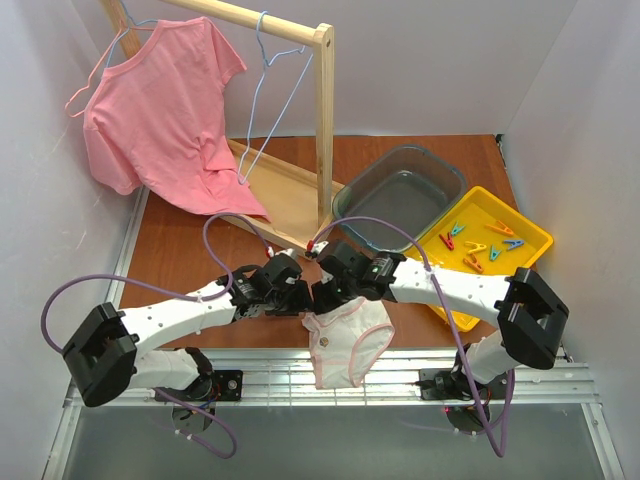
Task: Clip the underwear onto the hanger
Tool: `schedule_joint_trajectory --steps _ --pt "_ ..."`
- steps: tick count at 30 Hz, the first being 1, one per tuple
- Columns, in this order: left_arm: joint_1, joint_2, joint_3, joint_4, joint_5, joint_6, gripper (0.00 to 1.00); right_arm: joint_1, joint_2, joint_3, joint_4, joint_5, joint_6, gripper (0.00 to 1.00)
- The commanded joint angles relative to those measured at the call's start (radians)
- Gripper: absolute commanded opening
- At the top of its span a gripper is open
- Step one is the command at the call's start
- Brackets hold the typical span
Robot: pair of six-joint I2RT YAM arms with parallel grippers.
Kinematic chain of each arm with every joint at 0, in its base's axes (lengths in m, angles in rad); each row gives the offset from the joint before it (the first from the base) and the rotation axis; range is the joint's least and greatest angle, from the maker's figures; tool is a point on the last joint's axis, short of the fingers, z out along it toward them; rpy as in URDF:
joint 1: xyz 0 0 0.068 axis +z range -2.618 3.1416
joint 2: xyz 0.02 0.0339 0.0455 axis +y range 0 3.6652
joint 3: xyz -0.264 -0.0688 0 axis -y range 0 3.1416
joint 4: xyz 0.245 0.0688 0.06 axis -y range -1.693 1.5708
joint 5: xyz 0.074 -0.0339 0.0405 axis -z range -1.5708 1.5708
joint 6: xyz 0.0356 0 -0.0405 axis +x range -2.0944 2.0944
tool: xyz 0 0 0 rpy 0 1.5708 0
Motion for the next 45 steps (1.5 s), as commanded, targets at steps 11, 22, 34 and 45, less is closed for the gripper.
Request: schedule_joint_trajectory --steps 11,22,34,45 --pt "-0.003 0.034 -0.055 0.082 -0.022 -0.053 0.39 0.052 0.047 -0.100 0.153 -0.079 0.012 0.27" --pt "0.003 0.039 -0.092 0.151 -0.057 -0.026 0.40 0.058 0.107 -0.124 0.217 -0.032 -0.023 0.24" --pt "0.027 0.148 -0.090 0.246 0.010 0.019 0.33 0.061 0.122 -0.142 0.219 0.007 -0.046 0.15" --pt "0.053 0.154 -0.073 0.275 0.026 0.042 0.00 0.061 0.090 -0.168 0.237 -0.038 -0.066 0.01"
